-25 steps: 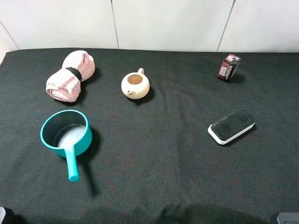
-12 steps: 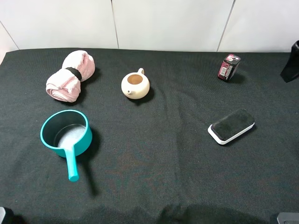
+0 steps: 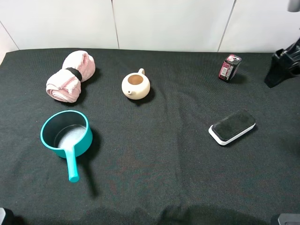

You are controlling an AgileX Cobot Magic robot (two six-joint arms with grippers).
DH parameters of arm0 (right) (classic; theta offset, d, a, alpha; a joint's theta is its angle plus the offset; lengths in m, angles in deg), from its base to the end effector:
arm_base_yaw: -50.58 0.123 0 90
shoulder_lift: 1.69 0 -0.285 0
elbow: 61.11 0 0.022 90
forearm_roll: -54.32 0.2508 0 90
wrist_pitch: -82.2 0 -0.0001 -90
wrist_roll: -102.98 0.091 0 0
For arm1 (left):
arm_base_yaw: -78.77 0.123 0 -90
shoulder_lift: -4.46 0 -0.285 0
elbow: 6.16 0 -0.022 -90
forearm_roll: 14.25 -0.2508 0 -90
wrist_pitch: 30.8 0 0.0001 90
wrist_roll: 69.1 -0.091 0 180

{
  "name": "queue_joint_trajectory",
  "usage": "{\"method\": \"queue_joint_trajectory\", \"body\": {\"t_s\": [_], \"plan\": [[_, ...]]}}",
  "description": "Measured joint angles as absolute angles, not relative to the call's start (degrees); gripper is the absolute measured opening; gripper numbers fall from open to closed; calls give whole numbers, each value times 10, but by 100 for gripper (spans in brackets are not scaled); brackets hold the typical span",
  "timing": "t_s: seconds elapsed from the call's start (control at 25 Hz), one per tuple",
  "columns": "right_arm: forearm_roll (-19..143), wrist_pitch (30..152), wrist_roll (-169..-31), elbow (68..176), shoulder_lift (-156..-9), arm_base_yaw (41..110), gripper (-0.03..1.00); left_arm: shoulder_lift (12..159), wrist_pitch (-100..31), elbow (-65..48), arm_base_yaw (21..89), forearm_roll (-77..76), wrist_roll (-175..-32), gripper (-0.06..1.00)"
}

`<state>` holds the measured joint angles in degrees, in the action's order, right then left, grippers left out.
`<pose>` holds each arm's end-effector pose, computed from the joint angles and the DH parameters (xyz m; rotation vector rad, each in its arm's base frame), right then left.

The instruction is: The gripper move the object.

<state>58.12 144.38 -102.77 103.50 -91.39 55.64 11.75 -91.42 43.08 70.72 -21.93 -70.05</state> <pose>0.2649 0.0288 0.2753 -0.7392 2.8165 0.0307 -0.0035 0.0112 0.2748 0.1542 2.0325 0.0828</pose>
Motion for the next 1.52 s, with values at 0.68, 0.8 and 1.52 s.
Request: {"method": "queue_joint_trajectory", "body": {"t_s": [0.68, 0.8, 1.52], "plan": [[507, 1434, -1160, 1034, -915, 699, 69, 117, -914, 431, 707, -219, -700, 83], [499, 1435, -1199, 1023, -915, 711, 69, 117, -914, 431, 707, -219, -700, 83], [525, 1430, -1480, 974, -915, 711, 69, 117, -914, 431, 707, -219, -700, 83]]}}
